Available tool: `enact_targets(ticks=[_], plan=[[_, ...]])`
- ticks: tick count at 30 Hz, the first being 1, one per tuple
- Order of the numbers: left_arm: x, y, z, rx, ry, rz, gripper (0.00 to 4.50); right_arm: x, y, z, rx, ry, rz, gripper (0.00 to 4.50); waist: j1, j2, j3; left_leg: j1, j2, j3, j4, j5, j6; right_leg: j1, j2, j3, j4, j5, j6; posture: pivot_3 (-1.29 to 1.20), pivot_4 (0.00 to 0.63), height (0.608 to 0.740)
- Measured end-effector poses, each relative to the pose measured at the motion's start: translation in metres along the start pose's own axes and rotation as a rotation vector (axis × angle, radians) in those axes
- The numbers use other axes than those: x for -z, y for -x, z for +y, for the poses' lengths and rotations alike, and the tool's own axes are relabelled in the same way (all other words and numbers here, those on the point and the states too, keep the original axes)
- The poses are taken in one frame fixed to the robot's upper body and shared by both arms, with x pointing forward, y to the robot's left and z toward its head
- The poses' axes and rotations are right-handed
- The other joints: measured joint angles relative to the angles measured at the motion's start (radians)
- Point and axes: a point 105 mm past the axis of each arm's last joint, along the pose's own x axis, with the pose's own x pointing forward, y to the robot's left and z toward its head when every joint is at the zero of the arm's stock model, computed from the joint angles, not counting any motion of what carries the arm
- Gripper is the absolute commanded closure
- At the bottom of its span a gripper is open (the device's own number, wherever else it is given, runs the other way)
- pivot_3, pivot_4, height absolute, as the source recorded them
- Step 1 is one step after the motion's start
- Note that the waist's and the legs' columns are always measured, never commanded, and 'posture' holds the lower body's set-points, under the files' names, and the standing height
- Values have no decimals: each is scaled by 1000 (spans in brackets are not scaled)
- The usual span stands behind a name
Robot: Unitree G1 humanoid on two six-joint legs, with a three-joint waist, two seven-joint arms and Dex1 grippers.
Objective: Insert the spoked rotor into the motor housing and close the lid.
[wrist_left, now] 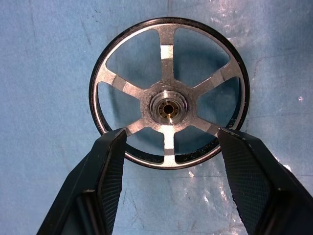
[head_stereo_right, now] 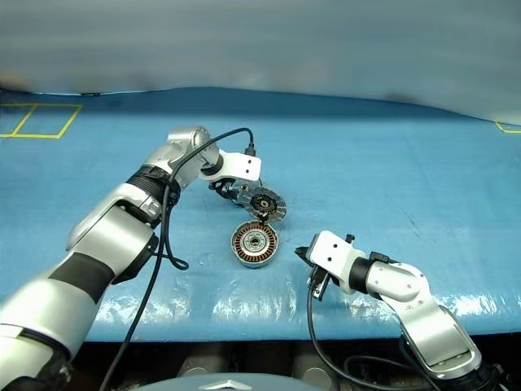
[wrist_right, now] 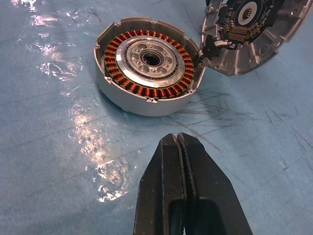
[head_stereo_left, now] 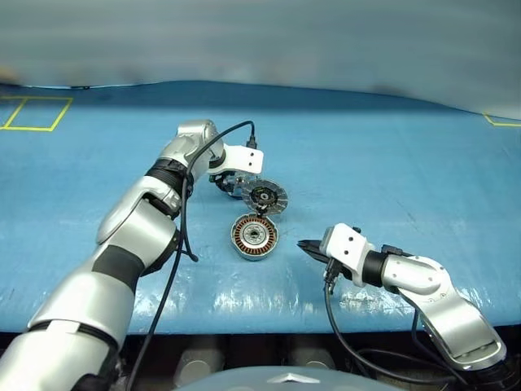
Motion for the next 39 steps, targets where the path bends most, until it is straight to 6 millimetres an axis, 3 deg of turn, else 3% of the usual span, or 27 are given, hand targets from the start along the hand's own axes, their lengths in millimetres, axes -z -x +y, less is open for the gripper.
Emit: enact_targets(ticks=[14, 24, 39], plan=[[-2, -4, 1, -16, 3, -4, 1364, -3, -2, -1, -3, 8, -8, 4460, -2, 0, 0, 0, 0, 0, 8, -1, 2, 0, 0, 1, 6, 0, 1, 0, 150, 740], [-3, 9, 14, -55, 7, 8, 1364, -2, -3, 0, -4, 6, -7, 4460, -2, 0, 0, -1, 0, 0, 8, -1, 2, 0, 0, 1, 6, 1, 1, 0, 150, 740], [-9, -10, 9, -91, -10, -9, 1364, -2, -4, -1, 20, -1, -10, 4460, -2, 0, 0, -1, 0, 0, 8, -1, 2, 0, 0, 1, 6, 1, 1, 0, 150, 740]])
